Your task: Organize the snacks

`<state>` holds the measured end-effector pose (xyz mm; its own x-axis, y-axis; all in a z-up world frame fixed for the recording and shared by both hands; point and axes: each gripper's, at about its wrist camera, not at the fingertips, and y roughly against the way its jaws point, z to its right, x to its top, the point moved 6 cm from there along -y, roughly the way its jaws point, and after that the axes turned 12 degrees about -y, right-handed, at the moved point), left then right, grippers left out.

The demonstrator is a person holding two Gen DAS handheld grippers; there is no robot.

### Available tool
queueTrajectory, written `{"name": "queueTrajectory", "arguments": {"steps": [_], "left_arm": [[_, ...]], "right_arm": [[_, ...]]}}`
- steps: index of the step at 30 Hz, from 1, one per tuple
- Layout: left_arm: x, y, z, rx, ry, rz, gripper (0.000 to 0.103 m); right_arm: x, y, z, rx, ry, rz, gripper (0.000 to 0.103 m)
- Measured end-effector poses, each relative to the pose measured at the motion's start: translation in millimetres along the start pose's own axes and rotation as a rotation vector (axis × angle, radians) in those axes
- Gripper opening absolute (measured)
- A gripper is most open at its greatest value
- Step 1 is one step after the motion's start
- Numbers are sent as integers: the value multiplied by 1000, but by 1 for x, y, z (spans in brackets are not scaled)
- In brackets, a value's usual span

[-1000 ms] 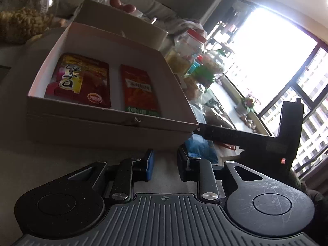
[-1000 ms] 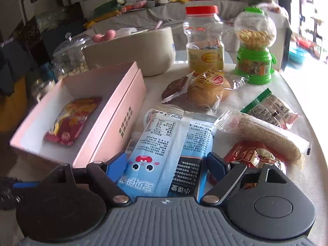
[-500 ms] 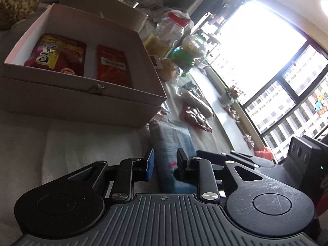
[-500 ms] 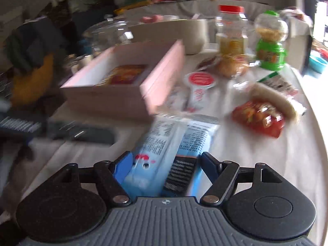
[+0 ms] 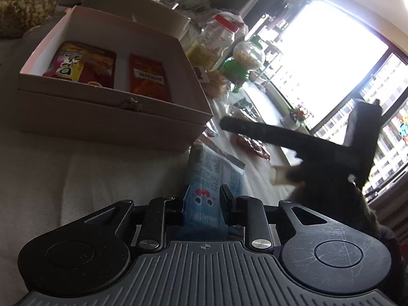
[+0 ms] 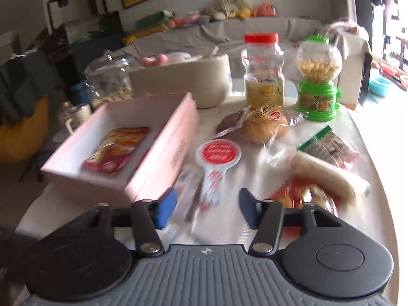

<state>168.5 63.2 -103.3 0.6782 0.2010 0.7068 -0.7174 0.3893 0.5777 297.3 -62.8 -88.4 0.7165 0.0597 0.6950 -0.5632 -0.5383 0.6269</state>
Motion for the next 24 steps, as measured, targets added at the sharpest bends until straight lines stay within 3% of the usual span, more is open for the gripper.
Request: {"name": "queueTrajectory", "arguments": {"steps": [2, 5, 9, 17, 24], "left_arm": [[-2, -1, 0, -5, -7, -4, 27], [-3, -1, 0, -8, -19, -13, 27], [-4, -2, -3, -6, -19, -14, 27], [-7, -9, 2, -4, -24, -37, 27], [-9, -11, 19, -22, -72, -58, 27]], "right_arm": [[10, -25, 8, -4, -43, -46, 46], [13, -45, 16, 19, -103, -122, 22], [-1, -28, 10, -2, -25, -109, 6], [-37, 31, 18, 4, 19, -120, 5], [-12, 24, 11, -8, 58, -14, 10]]}}
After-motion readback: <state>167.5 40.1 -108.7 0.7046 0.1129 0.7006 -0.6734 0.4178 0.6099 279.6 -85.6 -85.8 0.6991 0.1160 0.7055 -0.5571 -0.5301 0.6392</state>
